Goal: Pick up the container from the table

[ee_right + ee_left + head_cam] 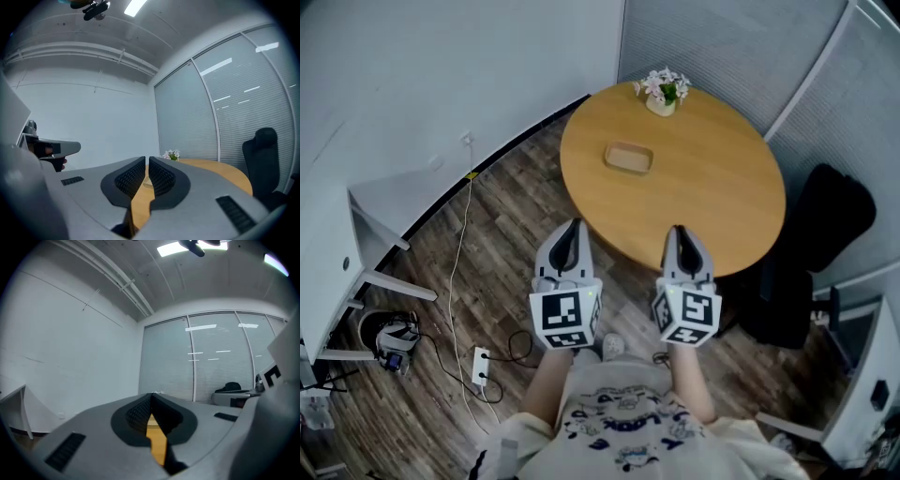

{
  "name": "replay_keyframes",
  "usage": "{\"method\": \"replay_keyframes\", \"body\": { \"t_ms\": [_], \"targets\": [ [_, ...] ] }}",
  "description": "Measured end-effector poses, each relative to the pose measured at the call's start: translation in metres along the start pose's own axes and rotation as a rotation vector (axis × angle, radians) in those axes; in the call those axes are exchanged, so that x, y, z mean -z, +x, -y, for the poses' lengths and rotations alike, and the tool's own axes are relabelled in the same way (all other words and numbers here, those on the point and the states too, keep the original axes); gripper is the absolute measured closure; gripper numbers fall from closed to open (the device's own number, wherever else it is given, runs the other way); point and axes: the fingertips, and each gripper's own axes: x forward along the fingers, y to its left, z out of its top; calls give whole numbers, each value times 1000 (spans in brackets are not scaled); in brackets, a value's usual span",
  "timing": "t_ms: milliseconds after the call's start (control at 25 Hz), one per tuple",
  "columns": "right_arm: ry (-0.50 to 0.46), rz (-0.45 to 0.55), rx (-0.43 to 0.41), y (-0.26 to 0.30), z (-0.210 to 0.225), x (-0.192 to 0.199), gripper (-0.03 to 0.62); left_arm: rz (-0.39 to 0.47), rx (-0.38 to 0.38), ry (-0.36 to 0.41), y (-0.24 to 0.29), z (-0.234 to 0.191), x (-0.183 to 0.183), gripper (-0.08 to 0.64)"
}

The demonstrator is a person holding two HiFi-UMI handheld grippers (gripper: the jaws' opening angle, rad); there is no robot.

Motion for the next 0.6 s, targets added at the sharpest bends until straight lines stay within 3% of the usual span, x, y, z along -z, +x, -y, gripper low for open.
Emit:
{"method": "replay_keyframes", "body": {
  "t_ms": [600],
  "targets": [
    [3,-68,-69,62,27,17,568,-31,-47,-22,55,6,13,557]
  ]
}}
